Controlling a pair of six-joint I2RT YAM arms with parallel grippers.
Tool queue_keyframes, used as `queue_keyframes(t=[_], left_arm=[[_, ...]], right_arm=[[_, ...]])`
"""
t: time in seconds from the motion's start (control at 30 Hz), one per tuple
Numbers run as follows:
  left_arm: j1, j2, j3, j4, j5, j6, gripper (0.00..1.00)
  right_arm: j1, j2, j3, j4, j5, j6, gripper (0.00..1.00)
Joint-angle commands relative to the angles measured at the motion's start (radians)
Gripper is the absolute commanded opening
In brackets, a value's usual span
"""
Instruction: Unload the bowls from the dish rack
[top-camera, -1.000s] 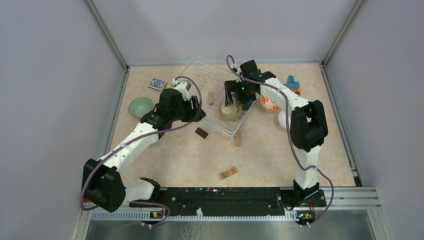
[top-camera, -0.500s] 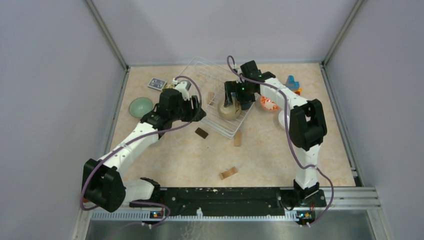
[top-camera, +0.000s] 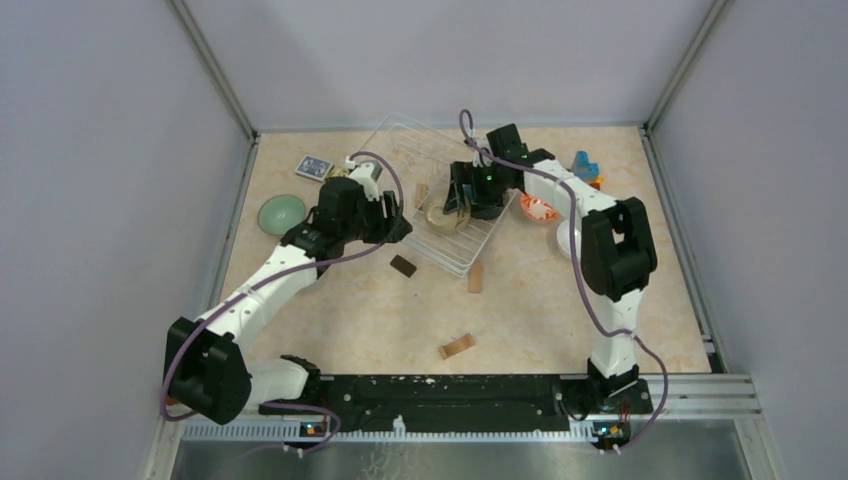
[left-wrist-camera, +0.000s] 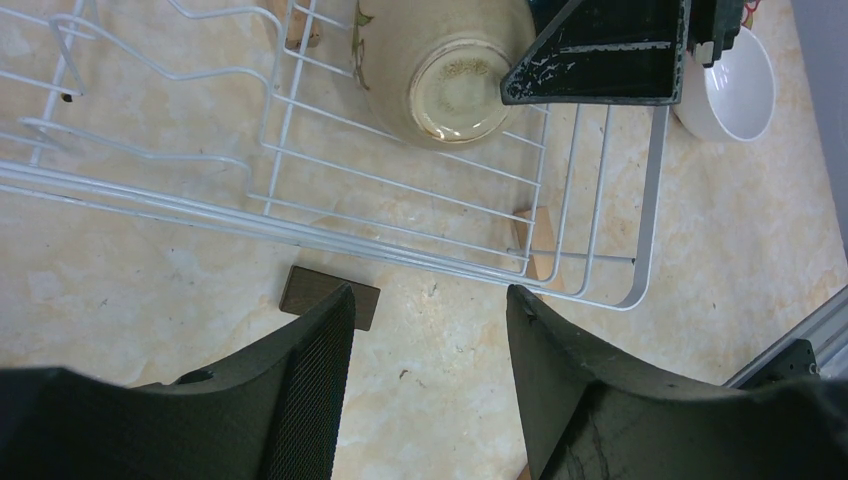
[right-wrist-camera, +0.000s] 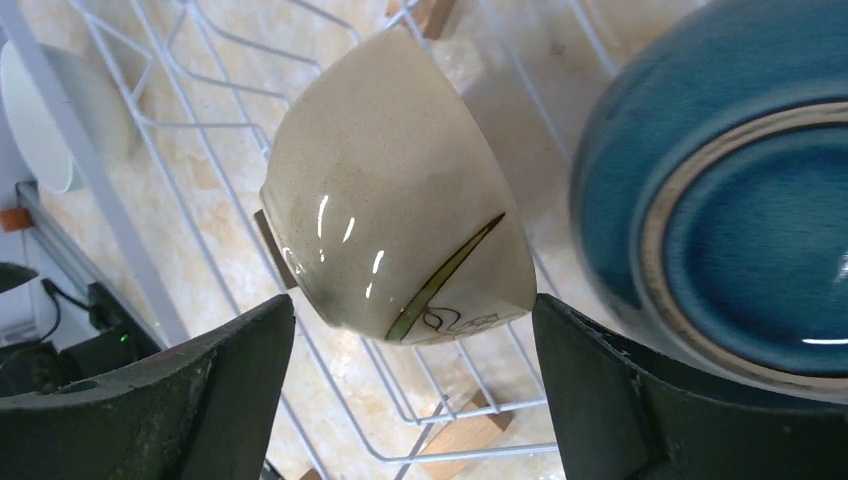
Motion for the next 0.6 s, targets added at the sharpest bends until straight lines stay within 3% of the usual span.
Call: queue_keyframes(t=[0.0, 0.27, 0.57], left_arm=[[0.005, -0.002, 0.014, 0.041, 0.001, -0.002, 0.63], [0.005, -0.013, 0.014, 0.029, -0.013, 0.004, 0.63], [0.005, -0.024, 0.014, 0.018, -0.03, 0.009, 0.63]], right_arm=[[0.037, -0.091, -0.011, 0.076, -0.12, 0.03, 0.86], [0.07, -0.081, 0.001, 0.129, -0.118, 0.046, 0.84], [0.096, -0.065, 0.024, 0.086, -0.141, 0.0, 0.72]])
